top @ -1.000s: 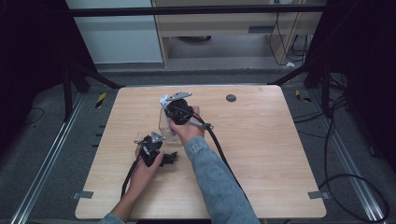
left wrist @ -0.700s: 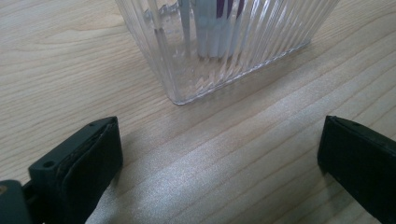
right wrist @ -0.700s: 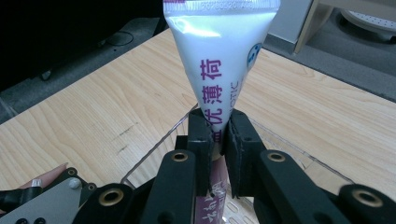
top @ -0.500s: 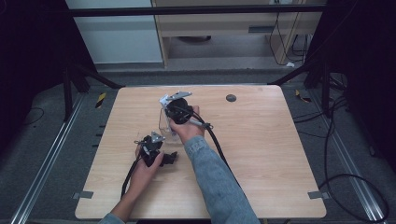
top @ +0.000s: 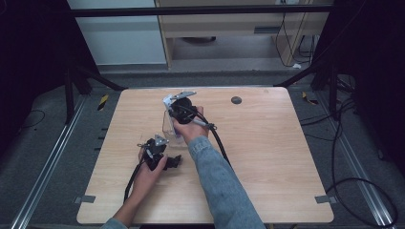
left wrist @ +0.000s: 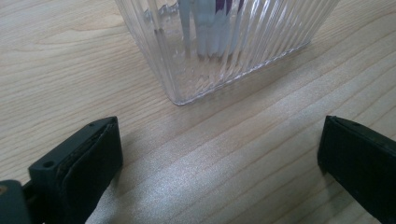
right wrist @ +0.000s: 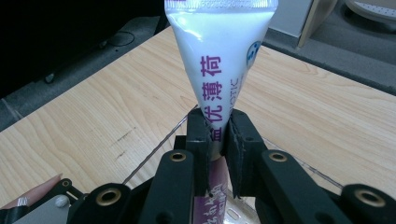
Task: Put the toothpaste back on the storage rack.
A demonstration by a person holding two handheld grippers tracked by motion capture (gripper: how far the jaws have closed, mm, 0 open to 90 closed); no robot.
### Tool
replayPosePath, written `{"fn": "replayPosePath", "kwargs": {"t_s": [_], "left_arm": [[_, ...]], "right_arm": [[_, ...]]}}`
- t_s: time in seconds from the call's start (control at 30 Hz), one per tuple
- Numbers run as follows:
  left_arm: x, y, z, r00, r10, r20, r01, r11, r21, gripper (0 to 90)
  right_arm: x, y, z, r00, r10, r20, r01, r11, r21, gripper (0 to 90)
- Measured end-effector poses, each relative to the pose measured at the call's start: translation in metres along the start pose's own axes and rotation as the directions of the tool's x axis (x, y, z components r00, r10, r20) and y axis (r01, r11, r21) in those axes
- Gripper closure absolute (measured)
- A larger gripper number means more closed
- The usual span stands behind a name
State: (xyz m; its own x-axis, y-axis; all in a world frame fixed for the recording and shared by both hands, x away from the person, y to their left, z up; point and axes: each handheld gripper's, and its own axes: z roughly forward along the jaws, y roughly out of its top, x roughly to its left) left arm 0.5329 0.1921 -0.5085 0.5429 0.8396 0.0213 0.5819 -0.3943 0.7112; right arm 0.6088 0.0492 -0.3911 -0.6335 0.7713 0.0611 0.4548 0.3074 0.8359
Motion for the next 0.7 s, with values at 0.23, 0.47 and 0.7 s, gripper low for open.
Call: {"fn": "replayPosePath", "kwargs": {"t_s": [0.23, 0.47, 0.7], "left_arm": [[0.000, 0.000, 0.000, 1.0000, -0.001, 0.000, 0.001, 1.0000, 0.000, 0.0], [0.000, 0.000, 0.000, 1.0000, -0.002, 0.003, 0.002, 1.0000, -0.001, 0.0], [0.000, 0.000, 0.000, 1.0000, -0.002, 0.003, 0.002, 1.0000, -0.001, 0.0]], "right_arm": [[0.000, 0.001, 0.004, 1.0000, 0.007, -0.002, -0.007, 1.000, -0.006, 79.8], [0.003, 0.002, 0.007, 1.0000, 0.003, -0.003, -0.003, 1.000, -0.002, 79.6], [0.005, 0.003, 0.011, 1.0000, -0.001, -0.007, 0.001, 1.000, 0.003, 79.5]]}}
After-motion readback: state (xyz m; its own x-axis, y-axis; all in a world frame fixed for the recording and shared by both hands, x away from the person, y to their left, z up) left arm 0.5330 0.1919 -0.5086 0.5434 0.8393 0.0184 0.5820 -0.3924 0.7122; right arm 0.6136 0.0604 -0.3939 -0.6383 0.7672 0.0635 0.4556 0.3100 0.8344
